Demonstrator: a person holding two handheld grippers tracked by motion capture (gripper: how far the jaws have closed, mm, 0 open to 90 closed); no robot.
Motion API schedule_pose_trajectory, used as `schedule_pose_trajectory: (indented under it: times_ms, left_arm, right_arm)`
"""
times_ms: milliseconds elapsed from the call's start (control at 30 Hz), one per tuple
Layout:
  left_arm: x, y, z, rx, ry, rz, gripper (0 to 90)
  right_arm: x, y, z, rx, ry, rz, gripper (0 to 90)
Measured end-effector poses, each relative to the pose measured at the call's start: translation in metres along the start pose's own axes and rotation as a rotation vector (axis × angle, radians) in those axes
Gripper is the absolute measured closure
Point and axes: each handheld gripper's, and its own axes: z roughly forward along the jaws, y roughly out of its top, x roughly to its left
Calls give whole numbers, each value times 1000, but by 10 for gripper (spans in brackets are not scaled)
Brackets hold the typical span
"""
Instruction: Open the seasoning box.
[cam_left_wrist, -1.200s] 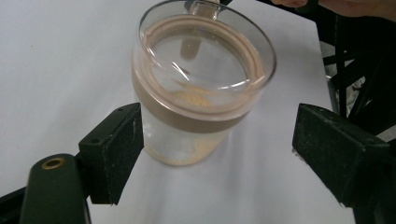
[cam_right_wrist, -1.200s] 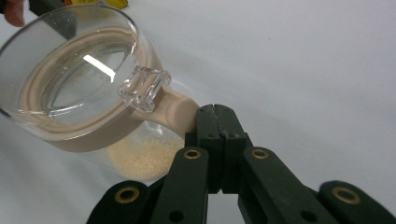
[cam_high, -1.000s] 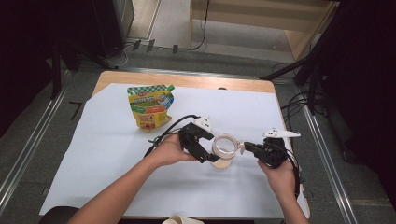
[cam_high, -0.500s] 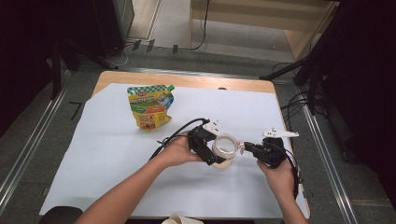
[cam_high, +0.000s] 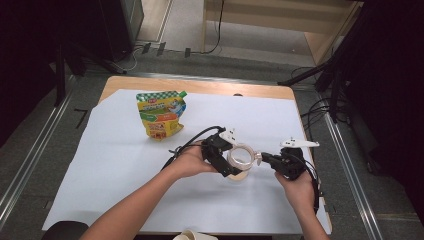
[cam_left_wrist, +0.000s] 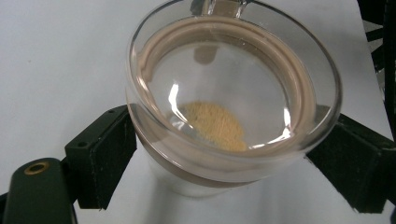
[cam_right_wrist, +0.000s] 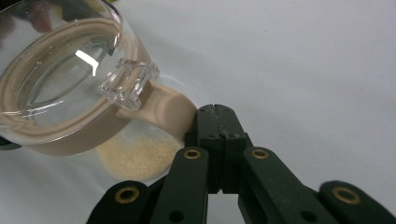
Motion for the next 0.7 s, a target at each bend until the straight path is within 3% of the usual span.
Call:
schedule_pose_trajectory:
  times_ms: [167, 300, 433, 700]
  left_arm:
    - [0, 2, 0, 7, 0, -7, 116]
    - [-3, 5, -4, -21, 23, 9, 114]
    - [-3, 9, -5, 7, 27, 17, 119]
    - [-5, 12, -9, -3, 38, 22, 123]
  right_arm:
    - [1, 0, 0, 1, -4, -5, 900]
    - [1, 0, 0, 2, -7, -6, 900]
    - [1, 0, 0, 2, -5, -5, 900]
    - [1, 0, 0, 1, -5, -2, 900]
